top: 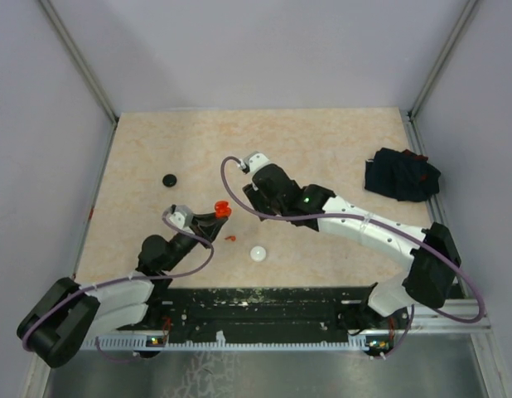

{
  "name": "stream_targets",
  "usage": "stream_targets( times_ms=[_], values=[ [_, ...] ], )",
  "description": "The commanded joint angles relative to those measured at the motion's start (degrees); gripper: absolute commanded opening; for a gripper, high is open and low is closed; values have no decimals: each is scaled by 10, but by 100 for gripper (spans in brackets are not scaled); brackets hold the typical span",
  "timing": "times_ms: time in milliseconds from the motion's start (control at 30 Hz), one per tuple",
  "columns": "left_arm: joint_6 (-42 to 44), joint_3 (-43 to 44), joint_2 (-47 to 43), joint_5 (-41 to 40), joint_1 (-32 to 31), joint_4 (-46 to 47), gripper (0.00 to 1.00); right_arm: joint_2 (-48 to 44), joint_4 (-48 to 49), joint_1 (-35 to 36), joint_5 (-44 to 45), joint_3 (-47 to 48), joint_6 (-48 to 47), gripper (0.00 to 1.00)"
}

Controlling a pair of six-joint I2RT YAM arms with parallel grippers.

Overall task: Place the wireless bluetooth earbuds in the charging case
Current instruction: Pick up the earbud from the center of the board.

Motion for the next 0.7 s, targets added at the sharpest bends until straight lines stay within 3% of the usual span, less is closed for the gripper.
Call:
stream_targets(
  times_ms=[0,167,333,667],
  values=[
    [-32,2,-58,-71,8,-132,0,3,35,-6,-77,-11,5,45],
    [-43,10,-128,-104,29,-262,0,3,116,-7,-134,-77,7,50],
    [-60,8,-148,-99,75,-325,0,47,181,-5,-174,-98,26,51],
    [-74,-3,-145,-84,131,-326,0,170,253,62,-81,-84,28,47]
  ],
)
